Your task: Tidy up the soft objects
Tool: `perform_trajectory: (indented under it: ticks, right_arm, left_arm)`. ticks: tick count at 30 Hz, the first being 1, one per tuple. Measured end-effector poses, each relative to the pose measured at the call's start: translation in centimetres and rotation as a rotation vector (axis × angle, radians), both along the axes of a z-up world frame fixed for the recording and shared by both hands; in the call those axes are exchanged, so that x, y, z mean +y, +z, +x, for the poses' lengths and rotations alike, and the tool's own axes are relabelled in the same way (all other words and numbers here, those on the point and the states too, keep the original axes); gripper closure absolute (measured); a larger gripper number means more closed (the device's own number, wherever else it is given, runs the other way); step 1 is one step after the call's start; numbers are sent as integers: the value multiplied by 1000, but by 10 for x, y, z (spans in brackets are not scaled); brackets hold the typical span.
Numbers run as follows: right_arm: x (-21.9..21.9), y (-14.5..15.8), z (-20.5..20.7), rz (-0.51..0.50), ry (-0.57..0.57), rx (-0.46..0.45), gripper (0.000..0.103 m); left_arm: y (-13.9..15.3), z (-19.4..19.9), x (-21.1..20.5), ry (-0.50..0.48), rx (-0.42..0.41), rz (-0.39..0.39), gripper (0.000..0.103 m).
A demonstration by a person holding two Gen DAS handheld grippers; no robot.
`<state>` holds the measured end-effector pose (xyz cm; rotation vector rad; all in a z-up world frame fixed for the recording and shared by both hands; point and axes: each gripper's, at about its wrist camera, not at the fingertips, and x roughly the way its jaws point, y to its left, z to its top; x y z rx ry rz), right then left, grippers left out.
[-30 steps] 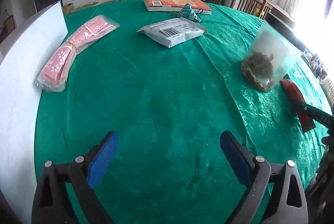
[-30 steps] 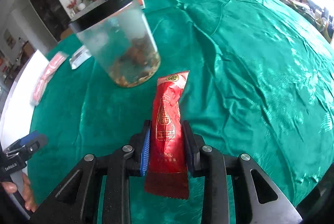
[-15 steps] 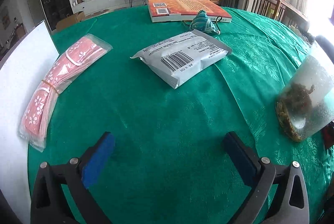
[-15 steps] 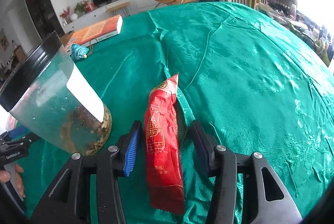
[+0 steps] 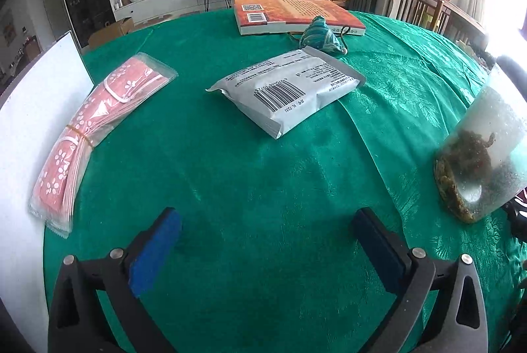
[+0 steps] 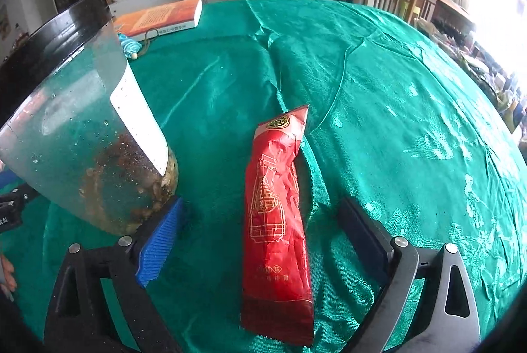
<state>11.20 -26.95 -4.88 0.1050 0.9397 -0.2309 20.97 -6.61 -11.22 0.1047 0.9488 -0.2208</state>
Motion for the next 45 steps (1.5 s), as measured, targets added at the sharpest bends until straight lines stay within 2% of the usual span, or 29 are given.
perform_trajectory:
  ticks: [45]
  right_arm:
    - [0, 1, 0, 1, 0, 1, 7]
  left_arm:
    - [-1, -3, 1, 13, -1, -1, 0]
